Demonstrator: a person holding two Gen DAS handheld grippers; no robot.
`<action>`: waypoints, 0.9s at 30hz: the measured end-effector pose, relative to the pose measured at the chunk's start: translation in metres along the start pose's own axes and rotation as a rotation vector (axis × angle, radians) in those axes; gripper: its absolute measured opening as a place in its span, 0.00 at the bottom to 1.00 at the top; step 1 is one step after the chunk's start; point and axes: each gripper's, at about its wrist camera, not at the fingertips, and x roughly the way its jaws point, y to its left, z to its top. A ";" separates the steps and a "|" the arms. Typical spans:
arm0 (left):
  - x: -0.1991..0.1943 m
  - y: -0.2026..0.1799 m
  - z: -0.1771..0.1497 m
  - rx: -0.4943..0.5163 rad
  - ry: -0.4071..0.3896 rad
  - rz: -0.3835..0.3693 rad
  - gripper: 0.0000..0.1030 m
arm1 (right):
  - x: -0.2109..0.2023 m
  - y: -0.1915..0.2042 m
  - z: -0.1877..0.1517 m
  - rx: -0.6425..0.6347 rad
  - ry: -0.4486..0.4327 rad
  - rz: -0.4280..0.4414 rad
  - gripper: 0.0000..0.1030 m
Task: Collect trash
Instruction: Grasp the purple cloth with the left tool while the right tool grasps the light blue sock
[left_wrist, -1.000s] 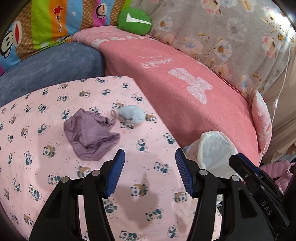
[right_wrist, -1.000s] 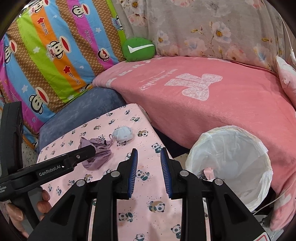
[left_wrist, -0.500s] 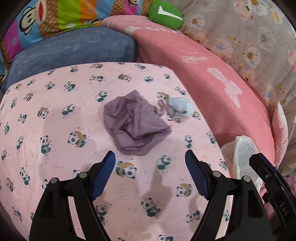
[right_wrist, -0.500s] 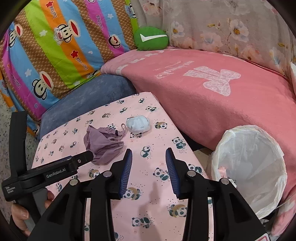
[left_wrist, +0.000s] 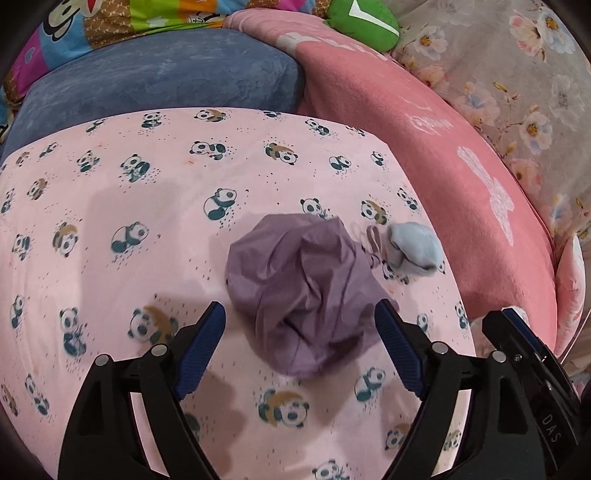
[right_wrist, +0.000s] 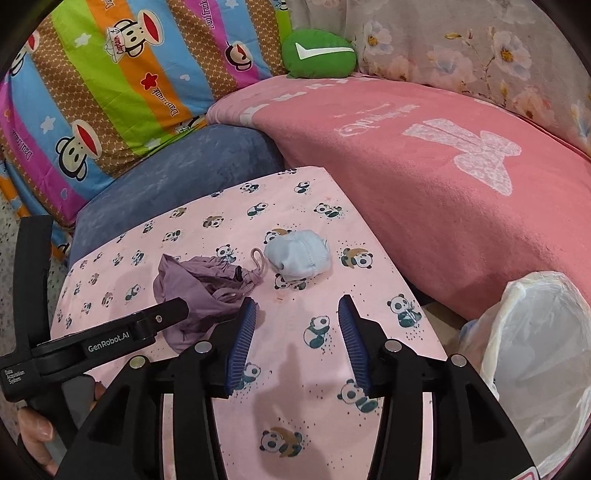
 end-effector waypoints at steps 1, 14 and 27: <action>0.005 0.002 0.004 -0.004 0.005 -0.001 0.77 | 0.007 0.000 0.004 -0.001 0.004 0.000 0.46; 0.029 0.011 0.018 -0.007 0.002 -0.013 0.76 | 0.089 -0.003 0.032 0.035 0.072 0.001 0.47; 0.032 0.001 0.015 0.053 -0.001 -0.032 0.20 | 0.106 -0.006 0.024 0.038 0.090 0.010 0.37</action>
